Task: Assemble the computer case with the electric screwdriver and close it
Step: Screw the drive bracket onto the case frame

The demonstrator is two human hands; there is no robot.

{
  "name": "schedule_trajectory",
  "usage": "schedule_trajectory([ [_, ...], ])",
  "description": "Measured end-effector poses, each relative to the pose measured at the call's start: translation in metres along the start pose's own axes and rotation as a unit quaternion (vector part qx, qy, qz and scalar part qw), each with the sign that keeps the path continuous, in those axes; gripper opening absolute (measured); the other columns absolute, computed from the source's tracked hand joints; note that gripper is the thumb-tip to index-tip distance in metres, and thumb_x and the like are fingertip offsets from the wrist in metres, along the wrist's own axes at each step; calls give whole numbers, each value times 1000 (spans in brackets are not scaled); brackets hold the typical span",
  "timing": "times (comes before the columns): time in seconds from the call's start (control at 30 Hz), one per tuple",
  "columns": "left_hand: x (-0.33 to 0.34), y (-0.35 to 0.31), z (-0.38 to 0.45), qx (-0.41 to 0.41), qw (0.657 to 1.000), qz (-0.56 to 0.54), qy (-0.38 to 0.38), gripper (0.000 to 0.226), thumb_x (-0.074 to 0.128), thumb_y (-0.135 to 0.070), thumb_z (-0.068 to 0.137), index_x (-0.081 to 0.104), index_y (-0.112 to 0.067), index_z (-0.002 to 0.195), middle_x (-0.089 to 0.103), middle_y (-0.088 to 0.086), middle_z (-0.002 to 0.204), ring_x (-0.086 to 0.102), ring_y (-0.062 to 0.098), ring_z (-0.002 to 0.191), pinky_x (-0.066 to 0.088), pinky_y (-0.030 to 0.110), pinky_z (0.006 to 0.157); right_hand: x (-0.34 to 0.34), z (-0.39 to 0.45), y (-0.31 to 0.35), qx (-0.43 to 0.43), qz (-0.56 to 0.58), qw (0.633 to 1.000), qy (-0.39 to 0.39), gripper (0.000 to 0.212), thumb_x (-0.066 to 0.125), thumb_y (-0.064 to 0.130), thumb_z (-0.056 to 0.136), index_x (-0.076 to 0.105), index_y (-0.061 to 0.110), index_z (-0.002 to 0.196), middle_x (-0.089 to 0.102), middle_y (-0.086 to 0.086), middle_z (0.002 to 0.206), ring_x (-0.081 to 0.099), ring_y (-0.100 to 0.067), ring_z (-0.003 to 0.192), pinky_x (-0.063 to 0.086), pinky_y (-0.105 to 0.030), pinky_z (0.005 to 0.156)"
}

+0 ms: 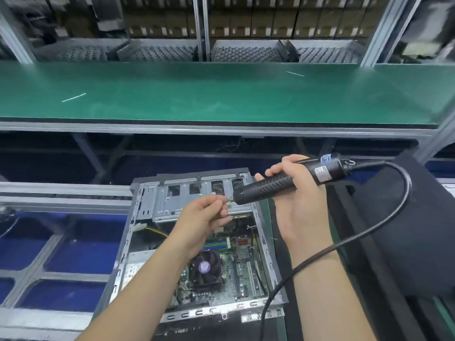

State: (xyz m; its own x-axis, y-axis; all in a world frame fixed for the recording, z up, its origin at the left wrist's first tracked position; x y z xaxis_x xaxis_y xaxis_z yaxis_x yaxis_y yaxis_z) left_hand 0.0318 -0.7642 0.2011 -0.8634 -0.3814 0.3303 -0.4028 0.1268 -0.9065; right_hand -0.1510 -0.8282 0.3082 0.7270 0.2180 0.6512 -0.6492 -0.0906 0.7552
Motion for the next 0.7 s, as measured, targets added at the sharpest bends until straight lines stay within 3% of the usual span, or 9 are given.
schedule_trajectory([
  [0.27,-4,-5,7,-15,995,-87,41,24,61,-14,100,66,2,117,65,3,82,66,11,76,60,31,85,10,-3,2,-25,-25,999,-4,11,63,2,89,62,12,94,57,-13,81,62,-24,77,49,-73,99],
  [0.7,16,-31,38,3,999,-38,39,18,61,-13,101,66,3,107,66,3,76,63,10,68,61,30,78,28,25,23,-45,-41,998,31,13,66,5,84,65,18,88,59,-8,81,62,-24,77,49,-71,102],
])
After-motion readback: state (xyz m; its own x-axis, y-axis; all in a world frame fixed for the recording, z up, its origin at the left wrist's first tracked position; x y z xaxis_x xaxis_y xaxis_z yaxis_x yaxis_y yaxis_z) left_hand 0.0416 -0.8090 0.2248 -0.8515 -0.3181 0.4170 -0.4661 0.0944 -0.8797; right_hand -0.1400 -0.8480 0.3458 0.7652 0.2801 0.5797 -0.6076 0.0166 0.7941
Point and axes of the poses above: each hand's wrist, its own z-axis towards the middle knuckle, its own x-axis out of the palm, y = z × x, the point moved 1 cm from there along z, towards the middle knuckle
